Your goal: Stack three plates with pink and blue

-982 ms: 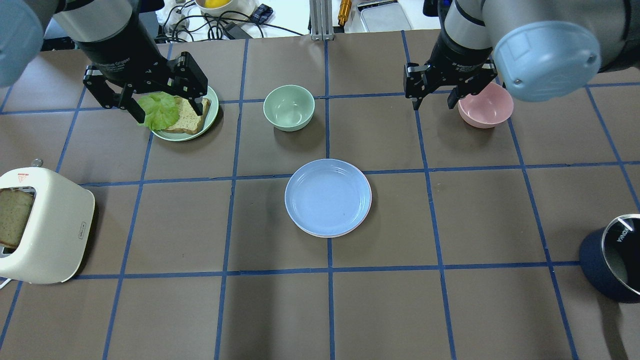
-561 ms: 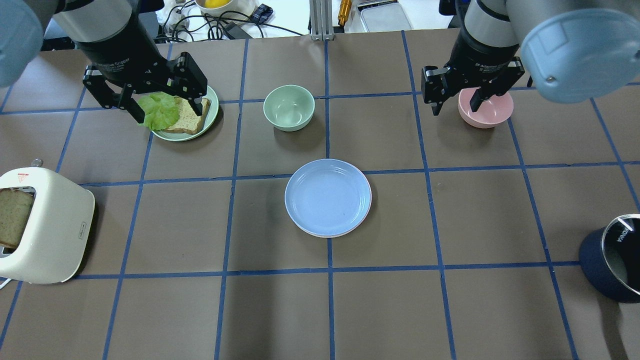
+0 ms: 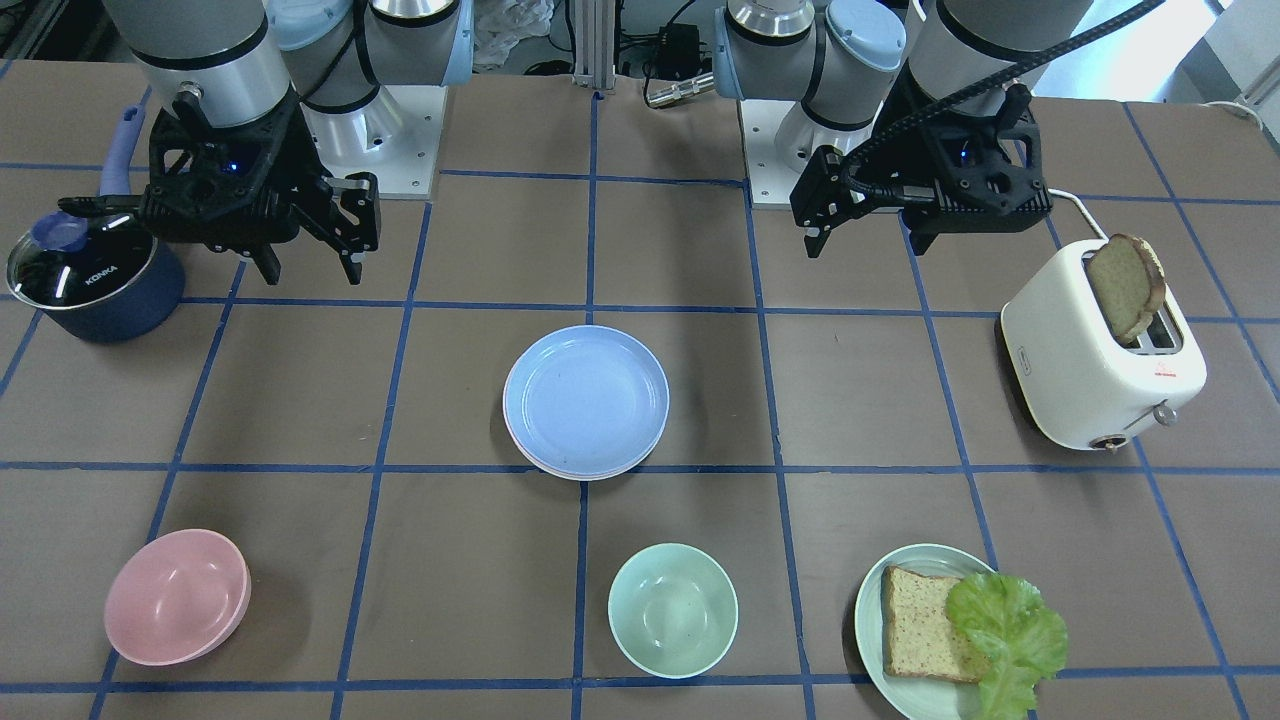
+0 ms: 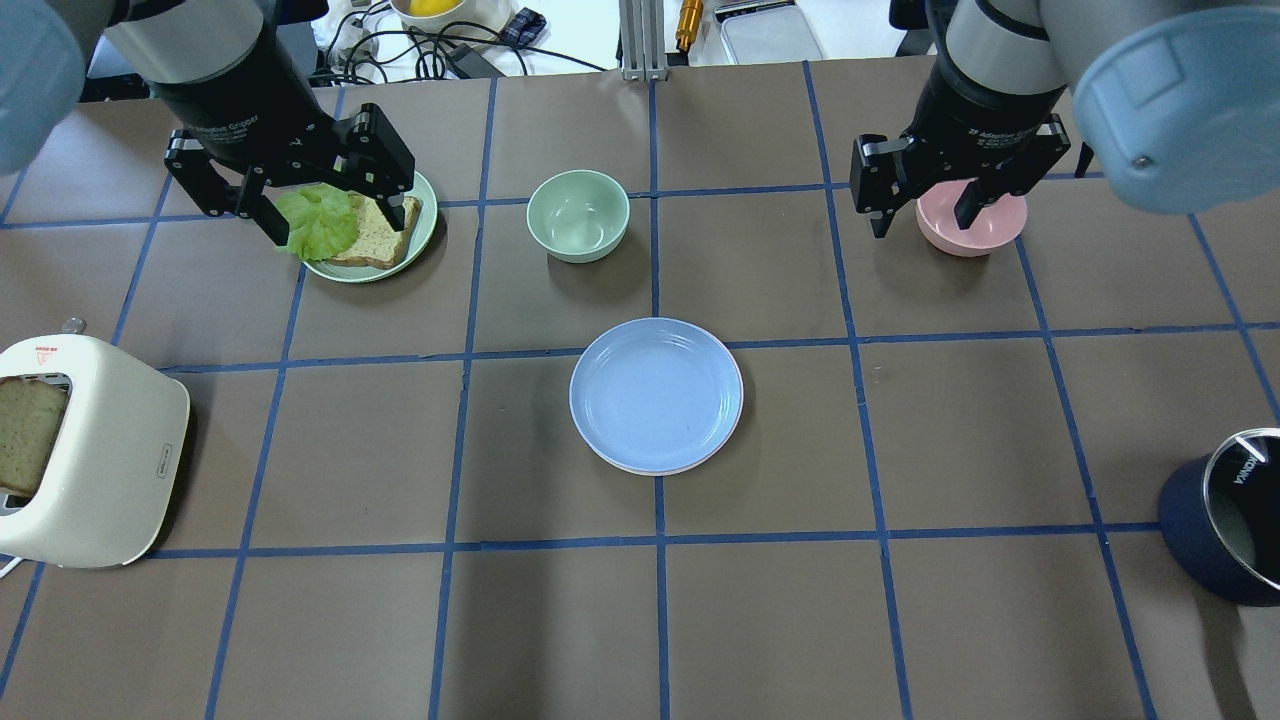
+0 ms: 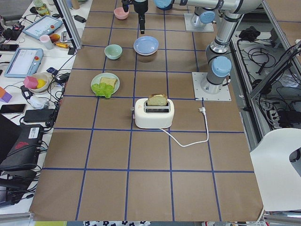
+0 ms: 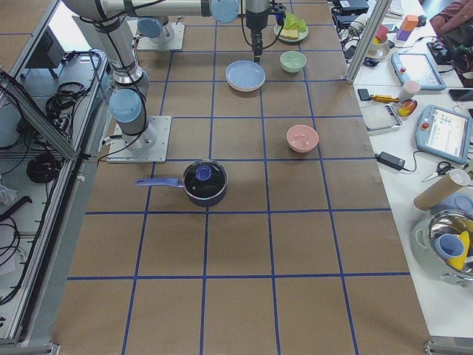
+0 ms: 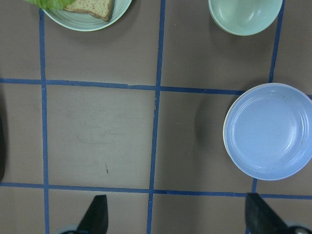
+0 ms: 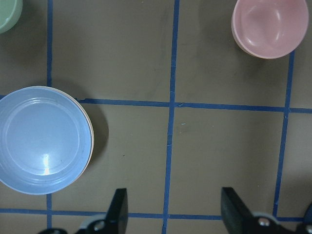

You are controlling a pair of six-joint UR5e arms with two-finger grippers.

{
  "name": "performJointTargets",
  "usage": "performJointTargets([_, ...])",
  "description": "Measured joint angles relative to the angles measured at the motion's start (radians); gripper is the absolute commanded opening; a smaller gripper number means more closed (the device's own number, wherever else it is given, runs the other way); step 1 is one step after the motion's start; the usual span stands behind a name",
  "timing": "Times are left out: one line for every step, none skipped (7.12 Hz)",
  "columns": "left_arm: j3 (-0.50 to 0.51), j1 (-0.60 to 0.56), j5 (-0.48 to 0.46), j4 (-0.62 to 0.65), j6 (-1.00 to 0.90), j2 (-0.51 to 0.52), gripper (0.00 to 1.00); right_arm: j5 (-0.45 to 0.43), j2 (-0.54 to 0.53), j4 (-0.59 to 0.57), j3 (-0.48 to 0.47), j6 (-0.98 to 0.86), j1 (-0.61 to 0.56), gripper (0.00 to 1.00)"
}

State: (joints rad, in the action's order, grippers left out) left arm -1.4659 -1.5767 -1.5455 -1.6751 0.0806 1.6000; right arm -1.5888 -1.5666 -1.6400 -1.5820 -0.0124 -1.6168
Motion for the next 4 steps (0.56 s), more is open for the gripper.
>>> performJointTargets([0.001, 0.001, -0.010, 0.000, -0.014, 0.000, 1.00, 0.005, 0.000, 0.001, -0.001, -0.002, 0.000, 1.00])
performJointTargets([0.002, 0.001, -0.024, 0.000, -0.040, 0.000, 1.00, 0.008, 0.000, 0.001, -0.002, -0.003, -0.001, 1.00])
performJointTargets([0.002, 0.001, -0.029, 0.000, -0.054, 0.000, 1.00, 0.017, 0.000, 0.002, 0.000, -0.003, -0.001, 1.00])
performJointTargets([0.002, 0.001, -0.032, 0.003, -0.060, 0.001, 1.00, 0.033, 0.000, 0.003, 0.004, -0.005, -0.001, 1.00])
